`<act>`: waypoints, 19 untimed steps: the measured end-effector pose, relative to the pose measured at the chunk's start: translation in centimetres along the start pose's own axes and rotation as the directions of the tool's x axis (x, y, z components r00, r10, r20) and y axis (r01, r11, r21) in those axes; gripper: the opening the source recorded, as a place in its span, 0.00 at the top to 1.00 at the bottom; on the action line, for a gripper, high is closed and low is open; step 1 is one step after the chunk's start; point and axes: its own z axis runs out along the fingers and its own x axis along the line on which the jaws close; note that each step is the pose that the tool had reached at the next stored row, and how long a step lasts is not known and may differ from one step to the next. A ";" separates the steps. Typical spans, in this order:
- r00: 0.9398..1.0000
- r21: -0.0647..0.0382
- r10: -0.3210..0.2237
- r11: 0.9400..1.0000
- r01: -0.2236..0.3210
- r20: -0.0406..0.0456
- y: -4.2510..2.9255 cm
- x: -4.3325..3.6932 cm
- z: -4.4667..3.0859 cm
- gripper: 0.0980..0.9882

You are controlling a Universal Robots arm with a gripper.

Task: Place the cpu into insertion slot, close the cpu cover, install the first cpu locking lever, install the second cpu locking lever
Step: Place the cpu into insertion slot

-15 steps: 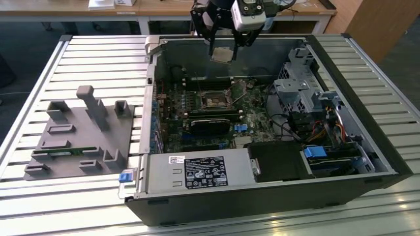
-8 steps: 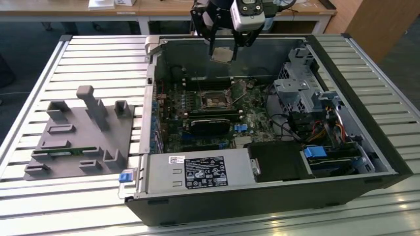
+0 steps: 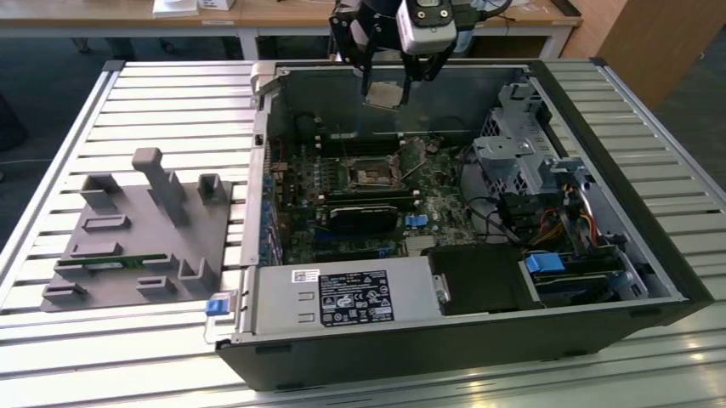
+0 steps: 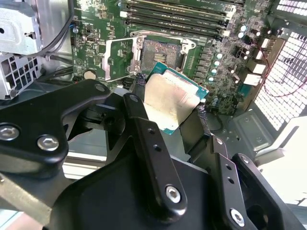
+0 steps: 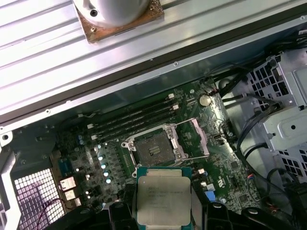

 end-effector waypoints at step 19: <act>0.999 -0.001 0.050 0.999 -0.050 0.004 -0.02 0.05 0.01 0.50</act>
